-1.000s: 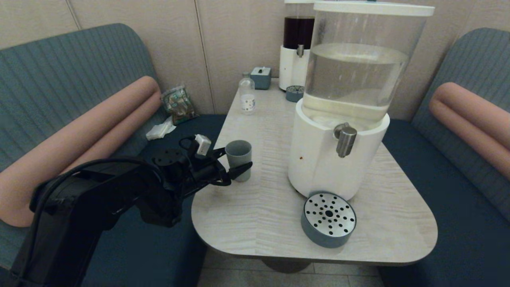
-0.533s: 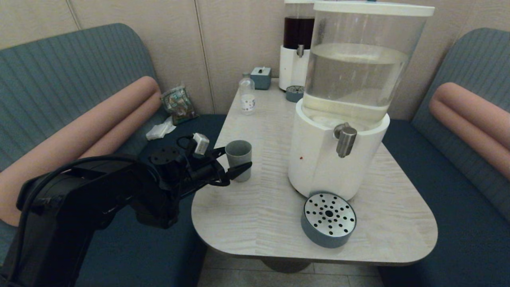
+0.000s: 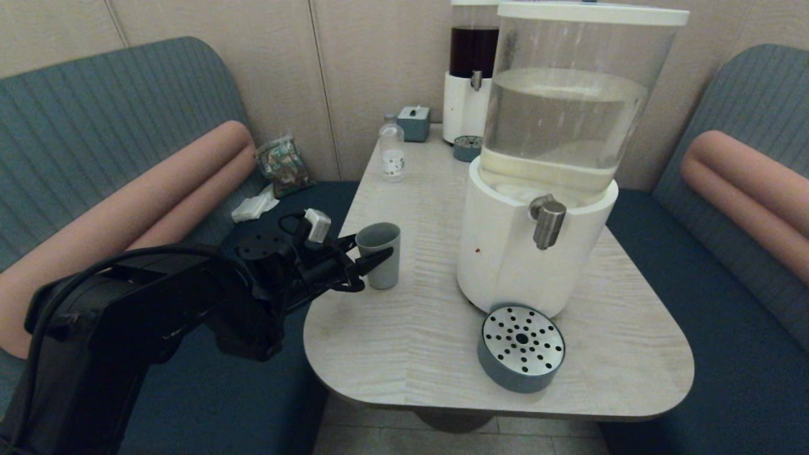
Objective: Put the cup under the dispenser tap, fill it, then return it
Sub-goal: Pick up the cup
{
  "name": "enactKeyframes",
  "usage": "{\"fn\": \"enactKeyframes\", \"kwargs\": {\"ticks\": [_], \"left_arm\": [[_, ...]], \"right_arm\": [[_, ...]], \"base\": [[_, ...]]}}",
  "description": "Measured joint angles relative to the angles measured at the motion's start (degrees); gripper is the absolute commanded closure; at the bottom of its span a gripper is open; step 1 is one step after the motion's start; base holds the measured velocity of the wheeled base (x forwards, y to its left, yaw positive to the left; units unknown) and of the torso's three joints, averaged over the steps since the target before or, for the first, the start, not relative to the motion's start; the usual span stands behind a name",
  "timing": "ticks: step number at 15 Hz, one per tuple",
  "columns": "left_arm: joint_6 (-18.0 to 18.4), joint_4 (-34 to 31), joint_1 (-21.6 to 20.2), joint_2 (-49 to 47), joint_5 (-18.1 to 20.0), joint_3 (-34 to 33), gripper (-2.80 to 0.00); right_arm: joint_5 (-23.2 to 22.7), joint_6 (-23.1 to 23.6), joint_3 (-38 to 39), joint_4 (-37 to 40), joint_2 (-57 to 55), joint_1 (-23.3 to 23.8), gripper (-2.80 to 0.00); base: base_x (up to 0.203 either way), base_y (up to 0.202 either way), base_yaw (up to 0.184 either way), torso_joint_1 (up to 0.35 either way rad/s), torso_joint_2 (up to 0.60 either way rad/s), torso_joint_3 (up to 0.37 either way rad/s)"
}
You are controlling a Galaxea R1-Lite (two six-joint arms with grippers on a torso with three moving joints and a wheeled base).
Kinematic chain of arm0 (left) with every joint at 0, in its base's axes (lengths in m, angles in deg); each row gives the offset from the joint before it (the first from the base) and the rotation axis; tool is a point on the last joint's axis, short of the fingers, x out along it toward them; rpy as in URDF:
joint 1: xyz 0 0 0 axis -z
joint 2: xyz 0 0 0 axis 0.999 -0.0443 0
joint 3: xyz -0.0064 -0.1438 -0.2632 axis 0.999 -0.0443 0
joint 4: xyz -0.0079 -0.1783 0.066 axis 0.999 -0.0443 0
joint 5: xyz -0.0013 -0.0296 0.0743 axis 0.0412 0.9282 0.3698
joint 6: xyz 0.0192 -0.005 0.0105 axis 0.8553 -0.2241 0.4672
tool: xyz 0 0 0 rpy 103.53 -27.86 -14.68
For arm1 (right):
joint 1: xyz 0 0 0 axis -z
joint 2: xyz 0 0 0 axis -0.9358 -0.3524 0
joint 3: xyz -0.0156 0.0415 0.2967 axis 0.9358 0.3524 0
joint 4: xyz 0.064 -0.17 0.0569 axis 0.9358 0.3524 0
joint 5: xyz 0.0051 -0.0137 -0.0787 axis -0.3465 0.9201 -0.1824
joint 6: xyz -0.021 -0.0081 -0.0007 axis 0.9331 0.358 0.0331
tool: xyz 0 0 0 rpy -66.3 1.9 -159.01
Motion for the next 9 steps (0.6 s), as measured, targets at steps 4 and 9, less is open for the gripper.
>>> {"fn": "enactKeyframes", "kwargs": {"ticks": [4, 9], "left_arm": [[0.0, 0.0, 0.0, 0.5, 0.0, -0.3, 0.0], [-0.1, 0.0, 0.2, 10.4, 0.4, -9.4, 0.0]], "right_arm": [[0.0, 0.0, 0.0, 0.0, 0.0, 0.0, 0.0], [0.0, 0.0, 0.0, 0.0, 0.0, 0.0, 0.0]], "base": [[0.0, 0.0, 0.0, 0.0, 0.0, 0.0], [0.0, 0.0, 0.0, 0.0, 0.0, 0.0]]}}
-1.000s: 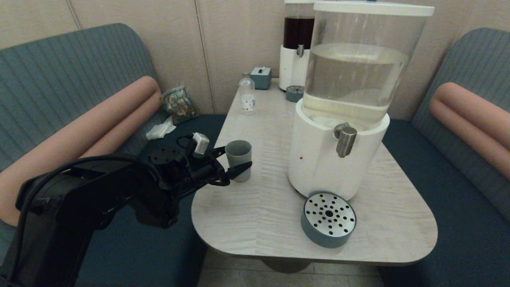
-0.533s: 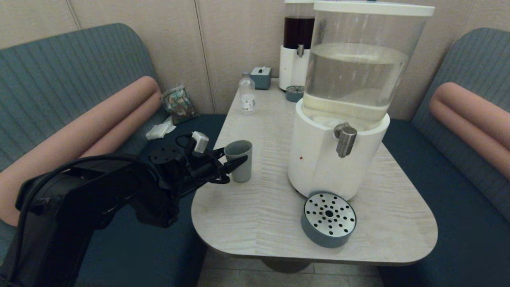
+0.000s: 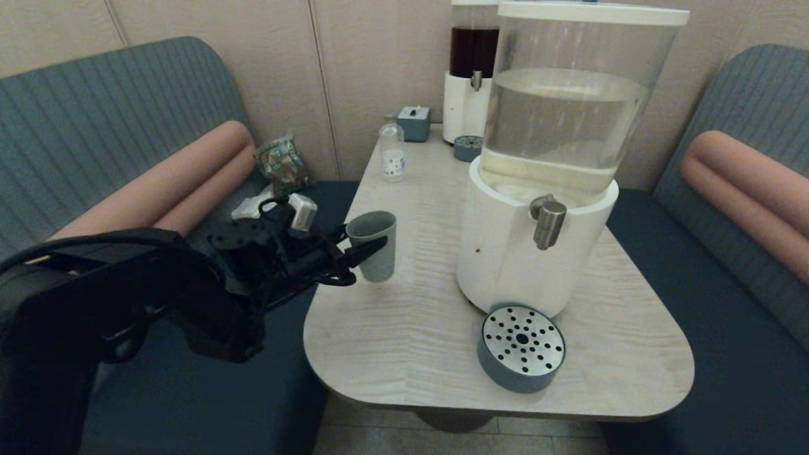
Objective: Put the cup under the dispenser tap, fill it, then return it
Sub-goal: Pick up the cup, then place it under the water dispenser
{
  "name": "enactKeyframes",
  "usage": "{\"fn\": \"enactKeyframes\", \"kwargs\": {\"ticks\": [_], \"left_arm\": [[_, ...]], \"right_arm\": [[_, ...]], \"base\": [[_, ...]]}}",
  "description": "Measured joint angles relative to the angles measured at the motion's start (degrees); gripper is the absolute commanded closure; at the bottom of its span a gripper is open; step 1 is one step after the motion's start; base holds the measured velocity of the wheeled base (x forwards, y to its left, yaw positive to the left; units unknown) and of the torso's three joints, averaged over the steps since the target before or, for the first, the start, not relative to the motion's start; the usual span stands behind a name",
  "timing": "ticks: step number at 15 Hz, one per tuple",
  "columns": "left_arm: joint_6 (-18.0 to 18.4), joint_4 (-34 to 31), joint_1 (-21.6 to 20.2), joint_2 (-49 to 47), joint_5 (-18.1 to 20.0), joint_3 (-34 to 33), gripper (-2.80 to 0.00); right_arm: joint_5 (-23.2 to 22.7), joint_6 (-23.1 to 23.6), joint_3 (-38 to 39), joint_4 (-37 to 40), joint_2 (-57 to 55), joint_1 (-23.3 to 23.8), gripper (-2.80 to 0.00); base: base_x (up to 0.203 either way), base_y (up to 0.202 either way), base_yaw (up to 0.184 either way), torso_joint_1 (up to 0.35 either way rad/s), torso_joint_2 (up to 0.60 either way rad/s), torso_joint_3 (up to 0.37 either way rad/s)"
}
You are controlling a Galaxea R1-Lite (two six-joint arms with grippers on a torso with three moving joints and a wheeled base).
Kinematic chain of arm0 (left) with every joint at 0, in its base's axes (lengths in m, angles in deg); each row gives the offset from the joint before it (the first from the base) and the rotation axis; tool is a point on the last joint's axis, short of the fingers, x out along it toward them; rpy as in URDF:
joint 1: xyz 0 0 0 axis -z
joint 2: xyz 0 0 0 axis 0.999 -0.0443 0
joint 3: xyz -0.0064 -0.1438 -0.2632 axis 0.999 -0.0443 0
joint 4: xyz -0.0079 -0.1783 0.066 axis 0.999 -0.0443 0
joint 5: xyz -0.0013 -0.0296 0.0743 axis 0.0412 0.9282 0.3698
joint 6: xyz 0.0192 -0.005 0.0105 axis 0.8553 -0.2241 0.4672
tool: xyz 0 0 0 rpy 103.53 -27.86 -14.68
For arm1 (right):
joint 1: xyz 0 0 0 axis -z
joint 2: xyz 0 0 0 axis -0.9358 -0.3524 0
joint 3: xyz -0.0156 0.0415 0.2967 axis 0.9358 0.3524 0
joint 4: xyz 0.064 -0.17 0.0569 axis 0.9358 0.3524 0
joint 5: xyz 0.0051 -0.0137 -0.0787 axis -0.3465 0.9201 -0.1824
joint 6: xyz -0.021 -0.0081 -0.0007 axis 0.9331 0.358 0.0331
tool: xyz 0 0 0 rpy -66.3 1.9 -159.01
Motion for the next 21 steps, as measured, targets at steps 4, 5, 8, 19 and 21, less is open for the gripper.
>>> {"fn": "enactKeyframes", "kwargs": {"ticks": [4, 5, 8, 19, 21], "left_arm": [[-0.3, 0.0, 5.8, 12.3, 0.0, -11.1, 0.0], [-0.6, 0.0, 8.5, 14.1, -0.3, -12.8, 0.0], [-1.2, 0.0, 17.7, 16.2, -3.3, -14.9, 0.0], [-1.7, 0.0, 25.4, 3.1, -4.5, -3.1, 0.0], [-1.9, 0.0, 25.7, 1.2, -4.4, -0.6, 0.0]], "right_arm": [[0.0, 0.0, 0.0, 0.0, 0.0, 0.0, 0.0], [0.0, 0.0, 0.0, 0.0, 0.0, 0.0, 0.0], [0.0, 0.0, 0.0, 0.0, 0.0, 0.0, 0.0], [0.0, 0.0, 0.0, 0.0, 0.0, 0.0, 0.0], [0.0, 0.0, 0.0, 0.0, 0.0, 0.0, 0.0]], "base": [[0.0, 0.0, 0.0, 0.0, 0.0, 0.0], [0.0, 0.0, 0.0, 0.0, 0.0, 0.0], [0.0, 0.0, 0.0, 0.0, 0.0, 0.0], [0.0, 0.0, 0.0, 0.0, 0.0, 0.0], [0.0, 0.0, 0.0, 0.0, 0.0, 0.0]]}}
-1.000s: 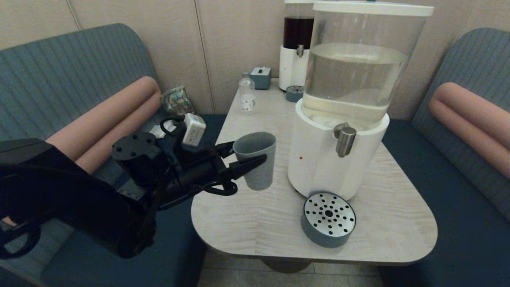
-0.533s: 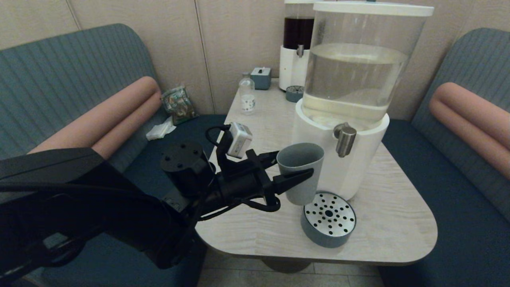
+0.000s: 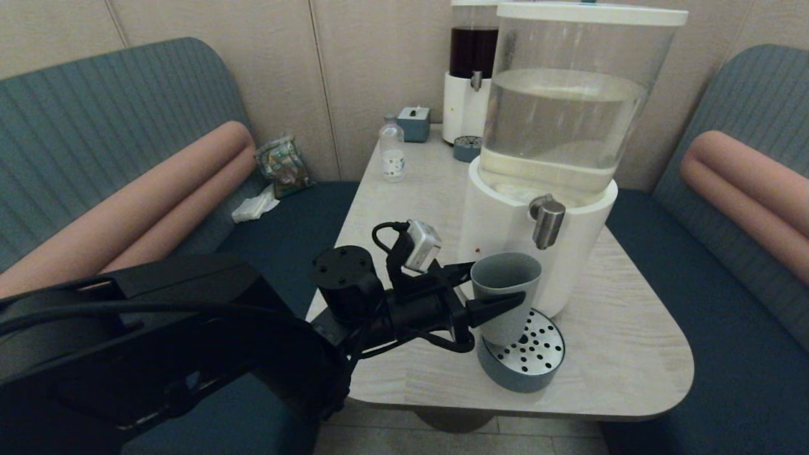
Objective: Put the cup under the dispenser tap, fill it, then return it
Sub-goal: Place it under the water dispenser
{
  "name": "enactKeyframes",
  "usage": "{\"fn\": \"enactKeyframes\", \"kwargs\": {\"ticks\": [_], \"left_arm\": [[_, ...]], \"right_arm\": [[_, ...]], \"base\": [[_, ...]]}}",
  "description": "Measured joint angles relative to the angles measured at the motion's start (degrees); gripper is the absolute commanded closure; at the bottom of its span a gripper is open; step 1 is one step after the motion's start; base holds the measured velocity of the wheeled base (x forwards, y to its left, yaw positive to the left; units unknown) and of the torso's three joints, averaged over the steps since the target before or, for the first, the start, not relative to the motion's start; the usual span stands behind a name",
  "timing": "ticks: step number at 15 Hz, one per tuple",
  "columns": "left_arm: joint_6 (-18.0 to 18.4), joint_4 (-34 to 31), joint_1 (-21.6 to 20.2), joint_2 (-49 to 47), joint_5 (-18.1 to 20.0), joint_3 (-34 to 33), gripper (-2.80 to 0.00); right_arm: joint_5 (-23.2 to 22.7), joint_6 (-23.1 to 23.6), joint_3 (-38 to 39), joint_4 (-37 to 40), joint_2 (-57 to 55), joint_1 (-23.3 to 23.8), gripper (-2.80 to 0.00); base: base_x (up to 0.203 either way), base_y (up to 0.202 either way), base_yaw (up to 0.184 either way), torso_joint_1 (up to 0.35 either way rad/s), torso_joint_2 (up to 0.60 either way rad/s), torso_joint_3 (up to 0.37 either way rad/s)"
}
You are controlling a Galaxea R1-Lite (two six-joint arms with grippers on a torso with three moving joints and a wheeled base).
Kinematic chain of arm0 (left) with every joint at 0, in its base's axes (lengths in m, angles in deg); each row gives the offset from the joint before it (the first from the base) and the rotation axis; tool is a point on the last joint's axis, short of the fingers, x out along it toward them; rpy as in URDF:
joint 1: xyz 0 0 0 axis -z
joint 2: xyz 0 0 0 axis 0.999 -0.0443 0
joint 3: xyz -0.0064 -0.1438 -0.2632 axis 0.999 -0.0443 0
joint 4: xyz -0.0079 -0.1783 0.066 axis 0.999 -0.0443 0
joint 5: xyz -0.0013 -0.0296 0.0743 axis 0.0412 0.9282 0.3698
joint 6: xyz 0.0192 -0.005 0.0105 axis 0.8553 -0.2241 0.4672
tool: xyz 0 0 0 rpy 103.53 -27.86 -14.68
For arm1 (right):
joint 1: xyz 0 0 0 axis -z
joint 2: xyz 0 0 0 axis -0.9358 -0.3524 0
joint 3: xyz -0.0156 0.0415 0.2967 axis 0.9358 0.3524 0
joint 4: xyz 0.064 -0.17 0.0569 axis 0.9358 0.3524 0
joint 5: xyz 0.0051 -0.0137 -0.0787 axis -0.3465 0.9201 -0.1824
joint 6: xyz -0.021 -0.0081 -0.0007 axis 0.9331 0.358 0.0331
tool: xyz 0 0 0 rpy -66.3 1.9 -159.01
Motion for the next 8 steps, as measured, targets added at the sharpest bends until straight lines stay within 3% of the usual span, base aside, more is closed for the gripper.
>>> {"fn": "enactKeyframes", "kwargs": {"ticks": [8], "left_arm": [[-0.8, 0.0, 0.6, -7.4, -0.2, 8.1, 0.0]], "right_arm": [[0.0, 0.0, 0.0, 0.0, 0.0, 0.0, 0.0]], "base": [[0.0, 0.0, 0.0, 0.0, 0.0, 0.0]]}}
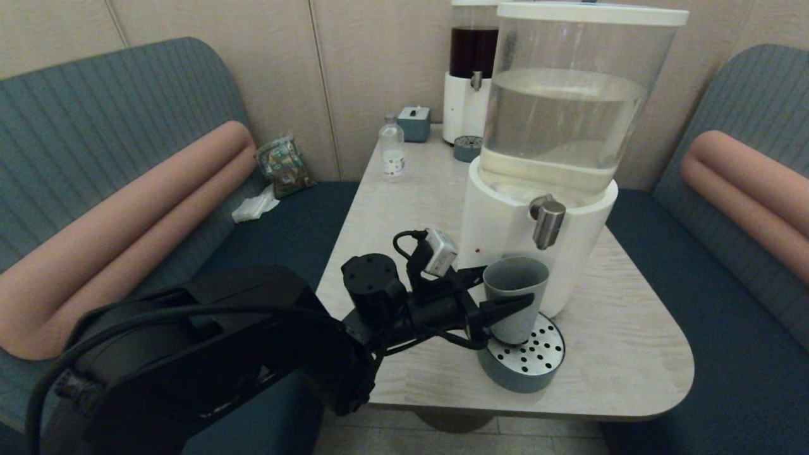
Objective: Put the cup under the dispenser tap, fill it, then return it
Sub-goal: Place it under the water dispenser
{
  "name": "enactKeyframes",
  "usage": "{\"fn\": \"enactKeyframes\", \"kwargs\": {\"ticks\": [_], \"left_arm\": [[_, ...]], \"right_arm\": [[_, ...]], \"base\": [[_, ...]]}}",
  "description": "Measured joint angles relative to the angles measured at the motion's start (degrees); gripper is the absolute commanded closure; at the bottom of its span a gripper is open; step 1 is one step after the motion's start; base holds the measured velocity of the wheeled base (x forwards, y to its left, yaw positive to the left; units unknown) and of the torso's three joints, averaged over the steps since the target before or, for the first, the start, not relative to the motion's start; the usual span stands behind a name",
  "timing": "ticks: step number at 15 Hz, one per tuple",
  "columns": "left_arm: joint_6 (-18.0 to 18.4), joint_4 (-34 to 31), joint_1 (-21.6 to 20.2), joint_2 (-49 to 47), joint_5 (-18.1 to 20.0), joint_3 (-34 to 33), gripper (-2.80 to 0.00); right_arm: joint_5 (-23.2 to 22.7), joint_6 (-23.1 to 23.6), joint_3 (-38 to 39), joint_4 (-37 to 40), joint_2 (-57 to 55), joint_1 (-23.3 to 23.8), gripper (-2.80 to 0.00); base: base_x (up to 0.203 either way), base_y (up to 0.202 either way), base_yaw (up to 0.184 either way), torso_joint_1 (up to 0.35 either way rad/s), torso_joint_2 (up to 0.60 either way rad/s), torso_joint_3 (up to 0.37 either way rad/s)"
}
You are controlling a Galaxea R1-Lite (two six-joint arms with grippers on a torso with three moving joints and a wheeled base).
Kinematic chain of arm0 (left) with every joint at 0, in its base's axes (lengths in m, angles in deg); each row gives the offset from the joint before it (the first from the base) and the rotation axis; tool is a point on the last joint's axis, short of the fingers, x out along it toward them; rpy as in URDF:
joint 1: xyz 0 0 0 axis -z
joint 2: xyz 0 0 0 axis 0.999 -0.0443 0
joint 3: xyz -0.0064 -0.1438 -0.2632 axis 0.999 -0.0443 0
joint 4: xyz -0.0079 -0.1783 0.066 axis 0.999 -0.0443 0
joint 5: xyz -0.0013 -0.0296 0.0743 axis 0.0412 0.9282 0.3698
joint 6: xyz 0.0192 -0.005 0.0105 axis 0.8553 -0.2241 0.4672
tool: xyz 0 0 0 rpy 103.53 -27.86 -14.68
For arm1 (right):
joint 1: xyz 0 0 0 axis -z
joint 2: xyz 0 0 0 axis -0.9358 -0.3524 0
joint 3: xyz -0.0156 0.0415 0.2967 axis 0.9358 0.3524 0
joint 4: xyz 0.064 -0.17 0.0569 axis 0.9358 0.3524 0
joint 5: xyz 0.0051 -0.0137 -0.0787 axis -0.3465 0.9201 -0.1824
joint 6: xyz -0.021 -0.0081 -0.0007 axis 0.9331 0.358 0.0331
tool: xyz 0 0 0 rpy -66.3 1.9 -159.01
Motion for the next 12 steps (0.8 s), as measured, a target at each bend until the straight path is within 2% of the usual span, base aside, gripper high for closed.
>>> {"fn": "enactKeyframes", "kwargs": {"ticks": [6, 7, 8, 12], "left_arm": [[-0.3, 0.4, 1.1, -3.4, -0.1, 3.7, 0.0], [-0.3, 0.5, 1.1, -3.8, -0.1, 3.9, -1.69], [-0.3, 0.5, 1.1, -4.2, -0.2, 4.0, -2.8], [-0.5, -0.4, 1.0, -4.8, -1.1, 4.5, -2.8]], "right_arm": [[0.0, 0.0, 0.0, 0.0, 0.0, 0.0, 0.0], [0.0, 0.0, 0.0, 0.0, 0.0, 0.0, 0.0], [0.0, 0.0, 0.0, 0.0, 0.0, 0.0, 0.0], [0.0, 0.0, 0.0, 0.0, 0.0, 0.0, 0.0]], "base": [[0.0, 0.0, 0.0, 0.0, 0.0, 0.0], [0.0, 0.0, 0.0, 0.0, 0.0, 0.0], [0.0, 0.0, 0.0, 0.0, 0.0, 0.0], [0.0, 0.0, 0.0, 0.0, 0.0, 0.0]]}}
